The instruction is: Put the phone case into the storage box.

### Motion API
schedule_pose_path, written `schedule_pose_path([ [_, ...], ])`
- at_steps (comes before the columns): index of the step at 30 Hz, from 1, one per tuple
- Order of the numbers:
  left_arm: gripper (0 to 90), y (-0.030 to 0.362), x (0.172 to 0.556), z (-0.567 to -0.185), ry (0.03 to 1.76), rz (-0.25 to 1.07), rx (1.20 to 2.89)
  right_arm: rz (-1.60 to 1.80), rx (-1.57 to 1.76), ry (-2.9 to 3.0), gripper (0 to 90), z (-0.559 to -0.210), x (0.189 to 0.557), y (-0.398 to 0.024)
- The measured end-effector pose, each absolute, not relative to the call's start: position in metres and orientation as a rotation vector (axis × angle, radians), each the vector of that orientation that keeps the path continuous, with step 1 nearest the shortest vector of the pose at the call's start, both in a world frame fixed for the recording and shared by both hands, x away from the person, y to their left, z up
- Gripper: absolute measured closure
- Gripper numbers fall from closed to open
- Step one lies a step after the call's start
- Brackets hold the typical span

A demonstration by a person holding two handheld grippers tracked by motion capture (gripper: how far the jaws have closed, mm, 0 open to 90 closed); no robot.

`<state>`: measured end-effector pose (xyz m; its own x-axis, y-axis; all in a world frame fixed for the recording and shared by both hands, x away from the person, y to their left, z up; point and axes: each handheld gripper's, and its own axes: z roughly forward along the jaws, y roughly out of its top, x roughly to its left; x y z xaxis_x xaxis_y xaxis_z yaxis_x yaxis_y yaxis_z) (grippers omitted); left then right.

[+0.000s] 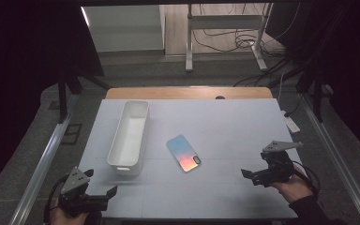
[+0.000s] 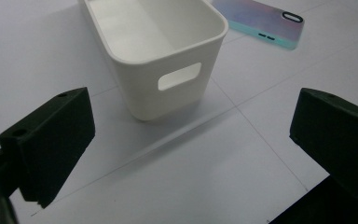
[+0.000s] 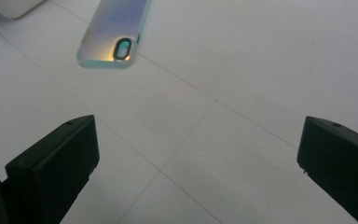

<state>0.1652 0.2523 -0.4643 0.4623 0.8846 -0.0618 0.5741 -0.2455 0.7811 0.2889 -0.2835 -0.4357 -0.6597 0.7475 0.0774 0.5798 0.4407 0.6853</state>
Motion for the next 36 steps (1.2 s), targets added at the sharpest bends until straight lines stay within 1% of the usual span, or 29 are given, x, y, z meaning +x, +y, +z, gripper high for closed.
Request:
schedule_pose_path([
  [17,0.6,0.253,0.165,-0.464,1.211,0.507,1.942,0.999,1.084,2.512,0.0,-0.434,0.303,-0.260],
  [36,0.6,0.254,0.165,-0.464,1.209,0.505,1.939,1.008,1.025,2.569,0.0,-0.438,0.328,-0.233],
])
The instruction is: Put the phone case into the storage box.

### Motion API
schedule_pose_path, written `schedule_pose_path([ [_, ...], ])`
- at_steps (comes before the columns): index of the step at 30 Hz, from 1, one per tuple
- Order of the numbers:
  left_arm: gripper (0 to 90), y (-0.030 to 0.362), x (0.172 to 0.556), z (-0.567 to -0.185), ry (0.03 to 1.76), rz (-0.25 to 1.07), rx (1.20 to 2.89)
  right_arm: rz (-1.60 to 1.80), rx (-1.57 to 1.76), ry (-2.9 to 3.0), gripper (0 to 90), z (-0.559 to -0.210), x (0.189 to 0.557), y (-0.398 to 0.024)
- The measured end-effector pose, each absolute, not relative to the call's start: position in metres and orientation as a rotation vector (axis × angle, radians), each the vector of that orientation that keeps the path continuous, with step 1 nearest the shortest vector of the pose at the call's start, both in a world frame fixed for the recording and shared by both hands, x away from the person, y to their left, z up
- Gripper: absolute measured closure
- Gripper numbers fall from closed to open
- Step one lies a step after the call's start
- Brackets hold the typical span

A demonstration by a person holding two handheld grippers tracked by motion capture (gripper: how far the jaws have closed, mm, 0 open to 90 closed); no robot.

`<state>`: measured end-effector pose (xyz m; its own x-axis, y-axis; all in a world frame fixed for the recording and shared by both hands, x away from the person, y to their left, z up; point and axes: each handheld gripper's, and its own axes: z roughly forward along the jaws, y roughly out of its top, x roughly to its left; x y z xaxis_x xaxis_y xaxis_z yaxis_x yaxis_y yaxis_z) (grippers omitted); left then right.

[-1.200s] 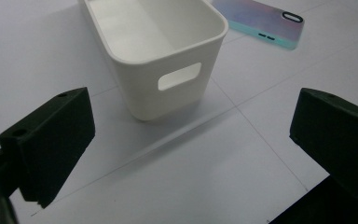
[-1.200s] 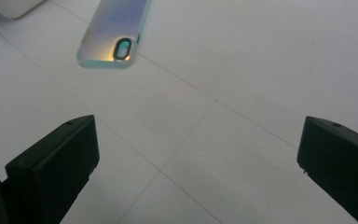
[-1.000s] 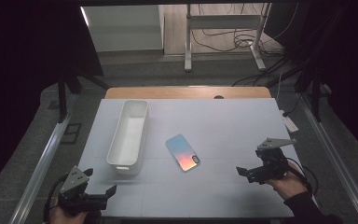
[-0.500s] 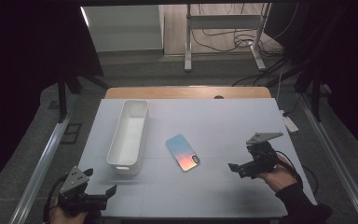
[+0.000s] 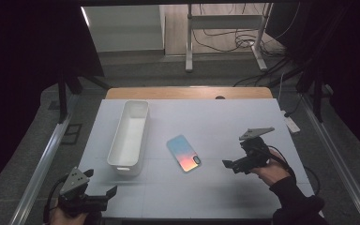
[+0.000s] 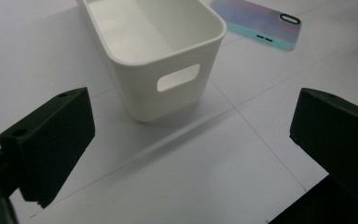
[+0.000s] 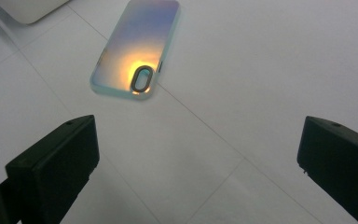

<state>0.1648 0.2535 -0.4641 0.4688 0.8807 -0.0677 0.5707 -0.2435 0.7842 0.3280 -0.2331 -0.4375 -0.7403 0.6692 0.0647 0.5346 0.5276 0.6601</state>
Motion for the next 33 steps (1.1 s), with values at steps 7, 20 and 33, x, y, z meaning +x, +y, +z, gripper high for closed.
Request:
schedule_pose_path([
  [7,0.6,0.254,0.165,-0.464,1.209,0.505,1.939,1.007,1.015,2.584,0.0,-0.438,0.334,-0.225],
  [20,0.6,0.254,0.165,-0.464,1.206,0.502,1.936,1.000,0.956,2.639,0.0,-0.439,0.345,-0.200],
  [33,0.6,0.254,0.165,-0.464,1.204,0.501,1.935,1.010,0.908,2.662,0.0,-0.440,0.354,-0.178],
])
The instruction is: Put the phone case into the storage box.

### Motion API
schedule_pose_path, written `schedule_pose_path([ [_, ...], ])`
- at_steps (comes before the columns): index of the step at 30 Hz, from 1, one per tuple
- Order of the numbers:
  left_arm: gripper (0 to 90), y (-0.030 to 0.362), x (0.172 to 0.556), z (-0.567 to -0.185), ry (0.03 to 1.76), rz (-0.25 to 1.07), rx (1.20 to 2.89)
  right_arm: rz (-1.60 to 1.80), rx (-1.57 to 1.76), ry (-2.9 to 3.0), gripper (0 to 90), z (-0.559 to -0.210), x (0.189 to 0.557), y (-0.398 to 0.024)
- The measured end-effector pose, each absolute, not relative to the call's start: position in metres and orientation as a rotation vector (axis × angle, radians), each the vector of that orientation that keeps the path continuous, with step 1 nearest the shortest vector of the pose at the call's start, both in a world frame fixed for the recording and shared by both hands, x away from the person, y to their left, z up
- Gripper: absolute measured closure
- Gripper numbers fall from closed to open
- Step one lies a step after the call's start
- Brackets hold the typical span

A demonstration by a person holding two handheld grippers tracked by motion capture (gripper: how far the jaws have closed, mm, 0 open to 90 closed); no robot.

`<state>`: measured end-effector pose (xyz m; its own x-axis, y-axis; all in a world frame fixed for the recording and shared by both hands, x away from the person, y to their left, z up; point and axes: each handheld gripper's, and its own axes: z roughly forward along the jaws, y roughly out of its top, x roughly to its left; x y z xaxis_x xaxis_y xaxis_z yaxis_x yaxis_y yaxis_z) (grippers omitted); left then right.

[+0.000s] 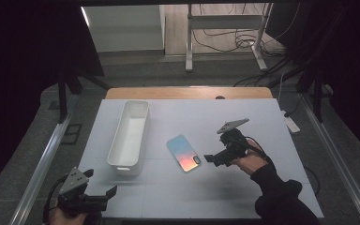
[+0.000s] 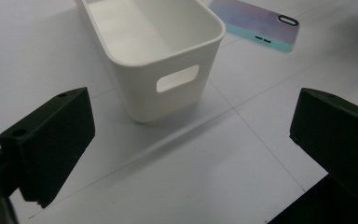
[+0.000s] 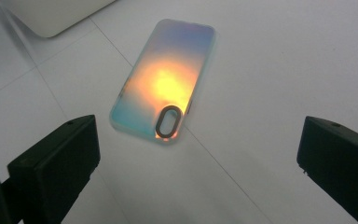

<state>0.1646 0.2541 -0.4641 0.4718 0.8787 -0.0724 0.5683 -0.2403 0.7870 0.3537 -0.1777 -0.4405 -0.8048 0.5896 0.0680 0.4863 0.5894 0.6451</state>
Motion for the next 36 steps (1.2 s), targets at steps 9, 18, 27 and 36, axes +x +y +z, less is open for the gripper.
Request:
schedule_pose_path([
  [9,0.6,0.254,0.165,-0.464,1.202,0.500,1.935,0.963,0.882,2.694,0.0,-0.444,0.360,-0.162],
  [18,0.6,0.254,0.165,-0.464,1.200,0.499,1.936,0.920,0.851,2.713,0.0,-0.448,0.366,-0.146],
  [27,0.6,0.255,0.165,-0.464,1.200,0.496,1.933,0.855,0.834,2.737,0.0,-0.455,0.372,-0.127],
  [36,0.6,0.255,0.165,-0.464,1.198,0.494,1.935,0.804,0.825,2.743,0.0,-0.461,0.378,-0.109],
])
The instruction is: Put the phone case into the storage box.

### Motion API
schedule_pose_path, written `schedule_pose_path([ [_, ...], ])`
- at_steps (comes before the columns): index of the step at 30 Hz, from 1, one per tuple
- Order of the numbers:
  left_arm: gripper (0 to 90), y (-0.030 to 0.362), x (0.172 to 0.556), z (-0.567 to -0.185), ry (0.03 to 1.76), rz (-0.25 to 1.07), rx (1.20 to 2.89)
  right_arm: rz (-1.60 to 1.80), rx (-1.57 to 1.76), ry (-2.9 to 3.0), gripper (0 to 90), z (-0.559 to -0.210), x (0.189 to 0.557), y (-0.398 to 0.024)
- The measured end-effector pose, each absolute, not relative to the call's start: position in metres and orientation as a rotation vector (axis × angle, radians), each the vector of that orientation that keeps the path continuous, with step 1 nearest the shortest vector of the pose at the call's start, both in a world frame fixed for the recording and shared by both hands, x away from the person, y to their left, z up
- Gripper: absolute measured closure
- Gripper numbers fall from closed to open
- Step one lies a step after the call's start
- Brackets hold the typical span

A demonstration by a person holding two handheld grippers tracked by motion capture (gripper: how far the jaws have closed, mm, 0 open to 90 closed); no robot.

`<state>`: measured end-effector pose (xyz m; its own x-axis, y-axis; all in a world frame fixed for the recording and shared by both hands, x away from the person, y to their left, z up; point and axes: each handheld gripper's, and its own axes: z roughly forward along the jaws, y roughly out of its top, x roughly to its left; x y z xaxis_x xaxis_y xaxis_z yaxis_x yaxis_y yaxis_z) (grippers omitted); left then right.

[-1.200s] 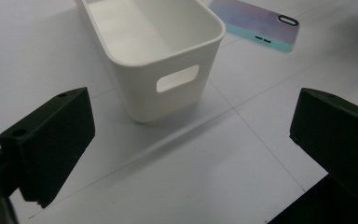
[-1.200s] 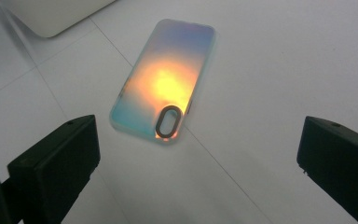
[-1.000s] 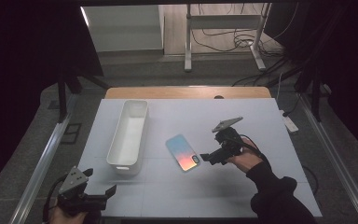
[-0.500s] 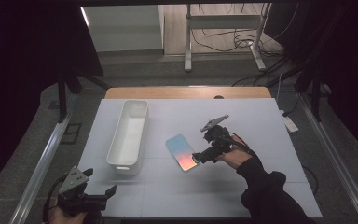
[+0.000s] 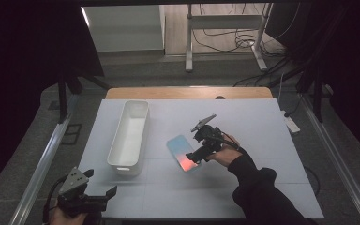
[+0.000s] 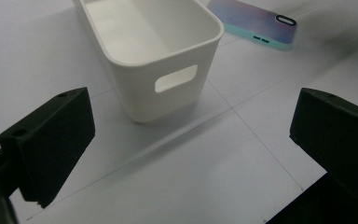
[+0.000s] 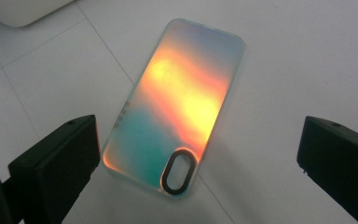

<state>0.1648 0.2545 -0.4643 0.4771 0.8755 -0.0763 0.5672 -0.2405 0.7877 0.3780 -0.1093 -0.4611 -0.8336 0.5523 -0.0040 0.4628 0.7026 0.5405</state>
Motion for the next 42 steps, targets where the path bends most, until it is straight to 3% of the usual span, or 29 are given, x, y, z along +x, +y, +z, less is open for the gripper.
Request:
schedule_pose_path([
  [19,0.6,0.255,0.165,-0.464,1.195,0.492,1.935,0.772,0.815,2.790,0.0,-0.477,0.391,-0.073],
  [24,0.6,0.255,0.165,-0.464,1.196,0.492,1.936,0.742,0.816,2.788,9.2,-0.479,0.392,-0.069],
  [30,0.6,0.255,0.165,-0.464,1.195,0.493,1.937,0.735,0.762,2.824,47.0,-0.479,0.392,-0.068],
  [32,0.7,0.254,0.165,-0.464,1.194,0.493,1.937,0.732,0.749,2.834,51.0,-0.479,0.391,-0.067],
  [33,0.7,0.254,0.165,-0.464,1.194,0.493,1.938,0.727,0.715,2.844,60.9,-0.479,0.391,-0.066],
  [36,0.7,0.254,0.165,-0.464,1.193,0.493,1.938,0.722,0.692,2.847,68.4,-0.480,0.390,-0.065],
  [40,0.7,0.255,0.165,-0.464,1.194,0.494,1.937,0.732,0.662,2.874,88.6,-0.481,0.389,-0.061],
  [42,0.7,0.255,0.165,-0.464,1.195,0.494,1.936,0.741,0.658,2.881,88.9,-0.482,0.388,-0.060],
])
